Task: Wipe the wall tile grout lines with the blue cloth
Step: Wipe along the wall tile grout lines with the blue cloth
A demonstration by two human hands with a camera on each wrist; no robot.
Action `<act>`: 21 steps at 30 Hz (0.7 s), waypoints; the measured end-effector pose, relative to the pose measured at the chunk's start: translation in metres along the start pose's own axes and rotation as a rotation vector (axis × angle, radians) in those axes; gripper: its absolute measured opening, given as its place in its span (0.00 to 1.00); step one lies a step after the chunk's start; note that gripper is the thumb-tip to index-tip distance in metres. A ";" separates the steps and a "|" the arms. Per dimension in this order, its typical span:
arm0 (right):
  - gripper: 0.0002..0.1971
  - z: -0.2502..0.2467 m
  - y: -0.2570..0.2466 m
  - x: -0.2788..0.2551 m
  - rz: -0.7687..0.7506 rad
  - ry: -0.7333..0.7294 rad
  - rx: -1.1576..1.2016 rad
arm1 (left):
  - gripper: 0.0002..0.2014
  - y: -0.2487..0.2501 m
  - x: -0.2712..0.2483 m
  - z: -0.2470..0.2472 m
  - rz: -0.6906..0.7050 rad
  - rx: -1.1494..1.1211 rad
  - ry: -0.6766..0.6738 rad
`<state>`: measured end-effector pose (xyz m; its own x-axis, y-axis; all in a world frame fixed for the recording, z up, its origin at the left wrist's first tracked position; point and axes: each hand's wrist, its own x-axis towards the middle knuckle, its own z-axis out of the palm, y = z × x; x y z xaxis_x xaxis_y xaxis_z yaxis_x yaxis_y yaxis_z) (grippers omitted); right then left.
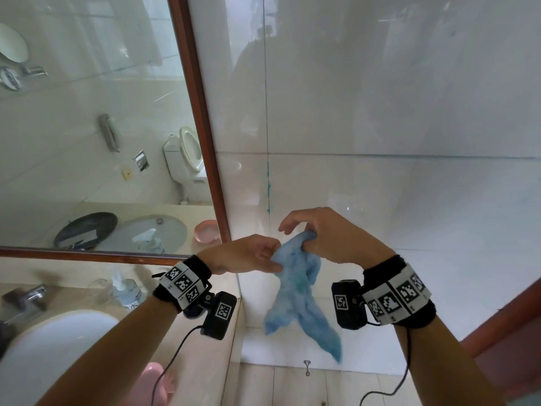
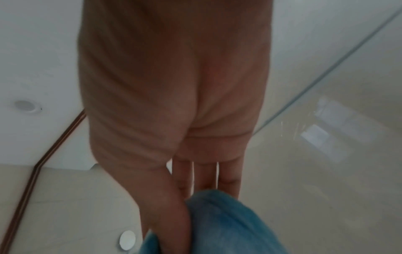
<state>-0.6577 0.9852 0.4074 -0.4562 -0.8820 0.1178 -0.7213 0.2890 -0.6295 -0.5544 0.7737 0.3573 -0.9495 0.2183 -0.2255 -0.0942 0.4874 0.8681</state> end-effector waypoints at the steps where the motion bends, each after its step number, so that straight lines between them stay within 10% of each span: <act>1: 0.24 -0.002 0.005 -0.001 0.030 -0.018 -0.034 | 0.06 0.005 -0.001 0.001 0.012 0.044 0.036; 10: 0.16 0.026 0.043 -0.005 0.301 -0.267 -0.049 | 0.07 0.047 -0.009 -0.020 0.213 0.636 0.456; 16: 0.12 0.048 0.061 0.012 0.410 0.249 0.014 | 0.07 0.037 -0.014 -0.035 0.220 0.690 0.597; 21: 0.13 0.042 0.063 0.026 0.461 0.385 0.386 | 0.03 0.015 -0.016 -0.029 0.090 0.502 0.414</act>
<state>-0.6927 0.9652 0.3389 -0.8732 -0.4873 -0.0078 -0.2072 0.3857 -0.8991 -0.5495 0.7527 0.3871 -0.9933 -0.0176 0.1144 0.0475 0.8395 0.5412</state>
